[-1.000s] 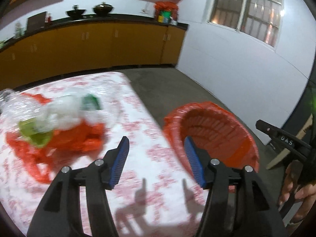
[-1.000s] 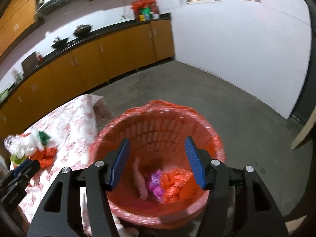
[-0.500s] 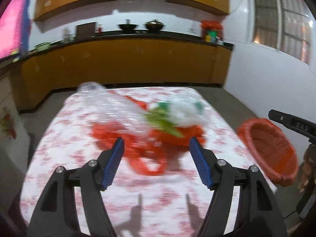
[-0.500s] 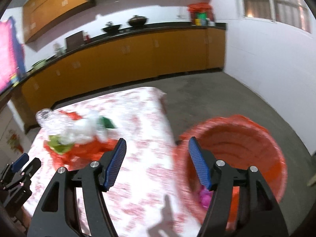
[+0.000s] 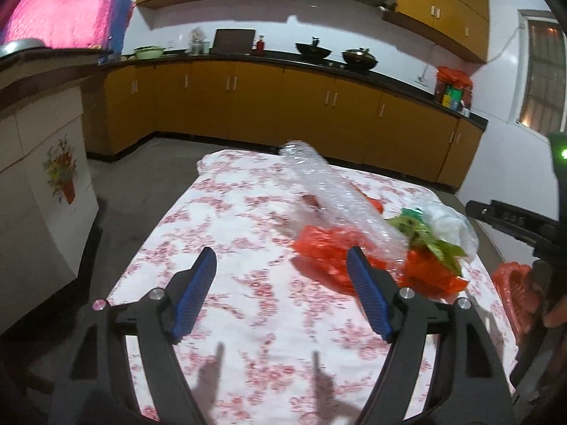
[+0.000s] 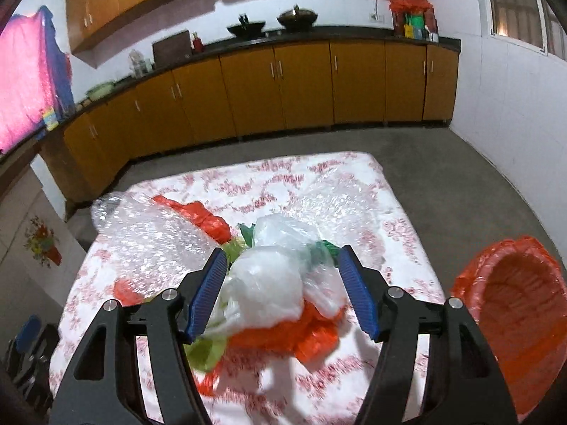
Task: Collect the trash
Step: 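Move both tools back over the remaining bags on the table, then grasp a clear bag with the right tool while the left tool grasps the green bag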
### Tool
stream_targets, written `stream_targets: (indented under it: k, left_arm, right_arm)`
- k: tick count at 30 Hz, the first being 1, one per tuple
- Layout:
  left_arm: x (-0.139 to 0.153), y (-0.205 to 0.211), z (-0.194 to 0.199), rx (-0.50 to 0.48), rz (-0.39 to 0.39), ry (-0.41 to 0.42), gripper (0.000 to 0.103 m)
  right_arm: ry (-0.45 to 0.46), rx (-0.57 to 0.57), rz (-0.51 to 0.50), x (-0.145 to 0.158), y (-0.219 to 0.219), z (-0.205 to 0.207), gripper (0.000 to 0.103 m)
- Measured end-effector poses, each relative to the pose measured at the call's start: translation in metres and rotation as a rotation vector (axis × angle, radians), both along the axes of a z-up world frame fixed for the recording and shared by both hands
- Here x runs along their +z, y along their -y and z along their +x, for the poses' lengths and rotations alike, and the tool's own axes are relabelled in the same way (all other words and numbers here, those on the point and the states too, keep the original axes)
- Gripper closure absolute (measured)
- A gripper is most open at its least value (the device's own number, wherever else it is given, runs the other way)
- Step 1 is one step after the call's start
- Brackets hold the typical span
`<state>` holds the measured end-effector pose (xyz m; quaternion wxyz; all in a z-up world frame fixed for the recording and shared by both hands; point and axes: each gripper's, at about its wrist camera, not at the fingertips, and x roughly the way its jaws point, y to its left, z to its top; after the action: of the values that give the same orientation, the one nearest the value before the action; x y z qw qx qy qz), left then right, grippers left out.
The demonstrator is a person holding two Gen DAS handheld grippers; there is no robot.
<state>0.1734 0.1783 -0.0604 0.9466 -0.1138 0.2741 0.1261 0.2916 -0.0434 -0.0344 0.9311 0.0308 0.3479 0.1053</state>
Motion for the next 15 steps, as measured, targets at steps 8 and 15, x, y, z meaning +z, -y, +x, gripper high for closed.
stream_targets:
  k: [8,15]
  left_arm:
    - [-0.011,-0.018,0.001,0.023,-0.036,-0.021,0.028]
    - [-0.015,-0.016,0.003,0.009,-0.039,-0.025,0.028]
  right_arm:
    - [-0.107,0.024,-0.042,-0.03,-0.017,0.014,0.037]
    - [-0.141,0.057,-0.057,-0.047,-0.02,0.004,0.059]
